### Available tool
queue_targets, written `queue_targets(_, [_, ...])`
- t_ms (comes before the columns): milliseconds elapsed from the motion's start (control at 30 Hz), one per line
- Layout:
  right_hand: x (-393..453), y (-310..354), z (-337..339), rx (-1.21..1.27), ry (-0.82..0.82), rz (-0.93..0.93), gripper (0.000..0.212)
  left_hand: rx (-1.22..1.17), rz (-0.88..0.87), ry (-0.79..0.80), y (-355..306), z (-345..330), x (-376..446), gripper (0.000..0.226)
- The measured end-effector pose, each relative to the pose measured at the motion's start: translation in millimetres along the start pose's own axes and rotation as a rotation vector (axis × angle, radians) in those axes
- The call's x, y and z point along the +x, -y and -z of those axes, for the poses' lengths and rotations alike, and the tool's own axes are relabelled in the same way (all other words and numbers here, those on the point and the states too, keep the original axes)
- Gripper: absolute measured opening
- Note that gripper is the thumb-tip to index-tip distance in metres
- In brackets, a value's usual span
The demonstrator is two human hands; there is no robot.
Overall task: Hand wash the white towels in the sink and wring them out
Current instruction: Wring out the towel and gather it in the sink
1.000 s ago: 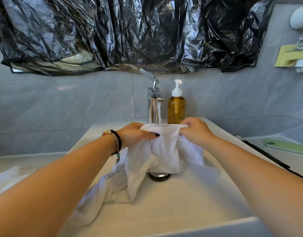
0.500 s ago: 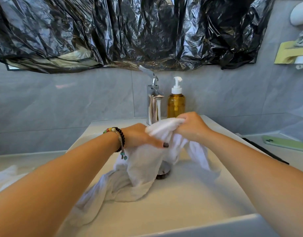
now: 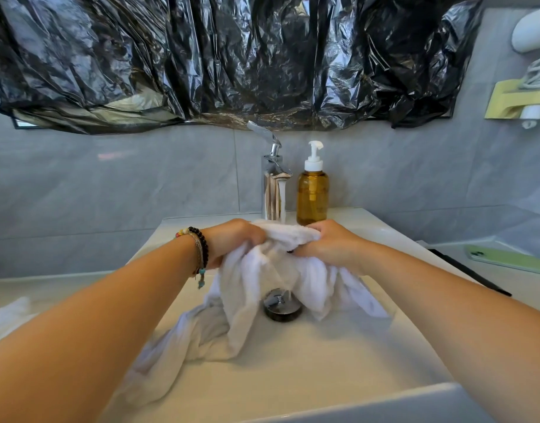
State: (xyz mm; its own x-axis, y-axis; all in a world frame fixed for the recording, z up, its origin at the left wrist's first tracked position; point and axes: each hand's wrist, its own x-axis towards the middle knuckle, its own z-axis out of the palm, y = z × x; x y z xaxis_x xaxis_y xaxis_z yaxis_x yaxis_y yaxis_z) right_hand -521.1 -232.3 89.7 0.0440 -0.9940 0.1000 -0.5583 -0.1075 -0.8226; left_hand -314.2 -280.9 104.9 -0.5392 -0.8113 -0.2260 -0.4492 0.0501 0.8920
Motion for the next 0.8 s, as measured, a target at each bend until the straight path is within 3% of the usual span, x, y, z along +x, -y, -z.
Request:
queue_targets(67, [2,3,-4,0.024,-0.057,-0.016,0.006,0.047,0.021,0.047,-3,3,-2,0.053])
queue_targets(133, [5,4,-4,0.149,-0.064,-0.024,0.007,0.245,0.030,0.041,-3,3,-1,0.075])
queue_targets(233, [6,-1,-4,0.210,-0.060,-0.033,0.020,0.344,-0.001,0.026,-6,-4,-1,0.063])
queue_targets(367, [13,-14,3,-0.147,-0.175,0.017,0.049,0.051,-0.110,0.012,-5,-1,-2,0.054])
queue_targets(433, [11,-16,6,-0.165,-0.038,-0.062,0.078,-0.146,-0.147,0.039,-3,0,-3,0.051])
queue_targets(500, [5,-17,3,-0.142,0.180,-0.142,0.091,-0.297,-0.135,0.059,-2,1,-4,0.047])
queue_targets(600, [1,-16,-1,-0.012,0.291,-0.168,0.070,-0.385,-0.137,0.032,-2,4,-5,0.045])
queue_targets(667, [1,-10,2,0.091,0.195,-0.139,0.062,-0.431,-0.155,0.018,-3,6,-6,0.040])
queue_targets(800, [-3,-4,15,0.278,0.022,-0.148,0.075,-0.512,-0.160,-0.011,-6,12,-5,0.033])
